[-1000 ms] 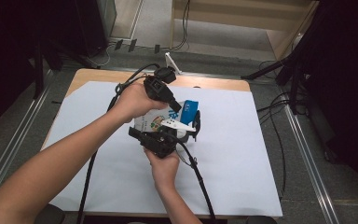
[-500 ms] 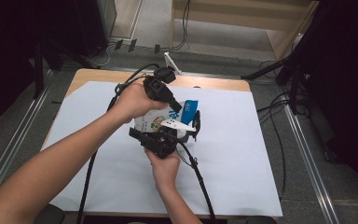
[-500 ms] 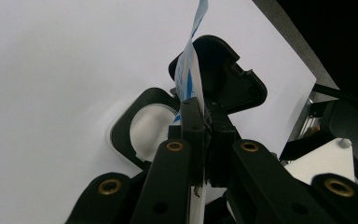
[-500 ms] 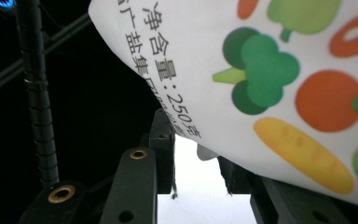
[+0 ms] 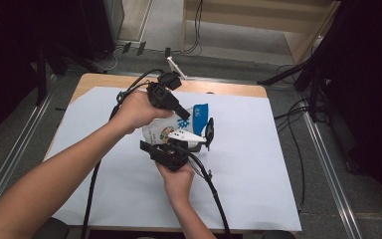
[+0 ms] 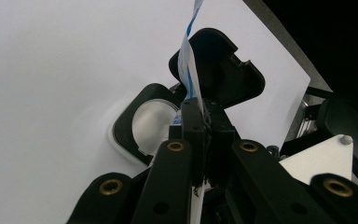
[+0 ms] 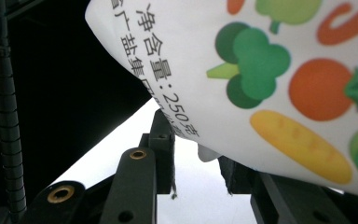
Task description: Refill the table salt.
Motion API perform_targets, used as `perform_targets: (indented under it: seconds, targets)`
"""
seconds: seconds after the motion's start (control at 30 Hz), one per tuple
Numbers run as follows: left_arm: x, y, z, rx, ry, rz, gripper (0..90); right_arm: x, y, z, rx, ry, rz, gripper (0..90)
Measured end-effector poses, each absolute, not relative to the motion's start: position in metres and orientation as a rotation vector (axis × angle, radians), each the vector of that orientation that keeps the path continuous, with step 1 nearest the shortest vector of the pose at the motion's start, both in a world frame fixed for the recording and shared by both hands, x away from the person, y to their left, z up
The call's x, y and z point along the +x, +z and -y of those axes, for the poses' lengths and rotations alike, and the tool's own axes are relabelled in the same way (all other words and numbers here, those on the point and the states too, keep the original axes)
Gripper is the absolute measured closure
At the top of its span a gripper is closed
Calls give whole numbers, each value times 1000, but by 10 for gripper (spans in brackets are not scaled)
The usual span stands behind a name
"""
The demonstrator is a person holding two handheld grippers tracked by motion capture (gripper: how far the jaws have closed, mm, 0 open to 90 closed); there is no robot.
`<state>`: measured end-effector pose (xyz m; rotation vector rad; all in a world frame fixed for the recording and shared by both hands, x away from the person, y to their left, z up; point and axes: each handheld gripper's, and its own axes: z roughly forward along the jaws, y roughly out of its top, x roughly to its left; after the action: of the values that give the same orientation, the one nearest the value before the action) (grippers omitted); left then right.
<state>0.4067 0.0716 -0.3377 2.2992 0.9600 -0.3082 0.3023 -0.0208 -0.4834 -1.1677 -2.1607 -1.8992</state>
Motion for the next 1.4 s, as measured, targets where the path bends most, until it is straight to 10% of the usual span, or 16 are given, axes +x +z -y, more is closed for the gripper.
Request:
perform_targets:
  seconds: [1.4]
  targets:
    - [398, -330, -87, 2264, -247, -833, 900, 300, -481, 27, -1148, -1849, 2324, 717]
